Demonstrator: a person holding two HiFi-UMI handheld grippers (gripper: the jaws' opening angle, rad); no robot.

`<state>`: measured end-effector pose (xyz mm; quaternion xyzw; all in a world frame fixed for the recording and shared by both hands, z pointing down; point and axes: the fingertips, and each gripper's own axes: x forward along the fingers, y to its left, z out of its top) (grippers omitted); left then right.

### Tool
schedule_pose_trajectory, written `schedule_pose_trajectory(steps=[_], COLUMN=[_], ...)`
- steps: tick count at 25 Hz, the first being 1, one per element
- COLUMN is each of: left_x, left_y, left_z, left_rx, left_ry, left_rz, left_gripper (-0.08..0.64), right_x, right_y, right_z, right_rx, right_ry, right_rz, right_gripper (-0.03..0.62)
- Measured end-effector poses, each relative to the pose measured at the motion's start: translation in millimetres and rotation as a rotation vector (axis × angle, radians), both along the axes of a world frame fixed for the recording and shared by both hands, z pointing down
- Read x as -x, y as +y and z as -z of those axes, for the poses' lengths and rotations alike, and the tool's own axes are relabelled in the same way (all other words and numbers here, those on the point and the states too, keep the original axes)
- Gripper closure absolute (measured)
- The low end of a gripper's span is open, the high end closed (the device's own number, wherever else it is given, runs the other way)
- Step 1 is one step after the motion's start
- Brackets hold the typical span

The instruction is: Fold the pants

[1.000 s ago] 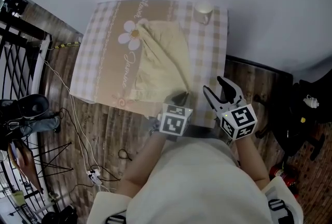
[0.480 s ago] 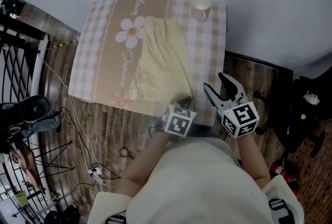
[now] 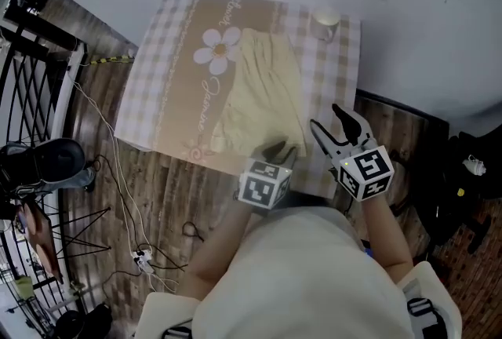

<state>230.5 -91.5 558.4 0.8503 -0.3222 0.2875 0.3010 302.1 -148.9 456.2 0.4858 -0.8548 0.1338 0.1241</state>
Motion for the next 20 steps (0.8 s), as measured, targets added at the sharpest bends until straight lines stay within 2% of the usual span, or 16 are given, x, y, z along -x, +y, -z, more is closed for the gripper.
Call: schedule_pose_trajectory(steps=[4, 10, 15, 20], left_x=[38.0, 91.8, 112.8, 114.0], left_y=[-40.9, -110.8, -162.8, -203.3], left_z=[19.3, 40.9, 47.9, 42.0], left_rx=[-0.065, -0.137, -0.156, -0.147], left_ry=[0.023, 0.020, 0.028, 0.030], left_rz=[0.100, 0.206, 0.218, 0.193], left_gripper=[0.459, 0.459, 0.456, 0.443], right_x=[20.6, 50.6, 66.8, 76.1], right_y=[-31.6, -89.0, -138.3, -182.5], right_z=[6.0, 7.5, -7.9, -32.0], right_rx=[-0.026, -0.029, 0.001, 0.053], right_ry=[0.034, 0.073, 0.108, 0.120], right_rz=[0.038, 0.074, 0.062, 0.022], right_gripper=[0.354, 0.354, 0.354, 0.356])
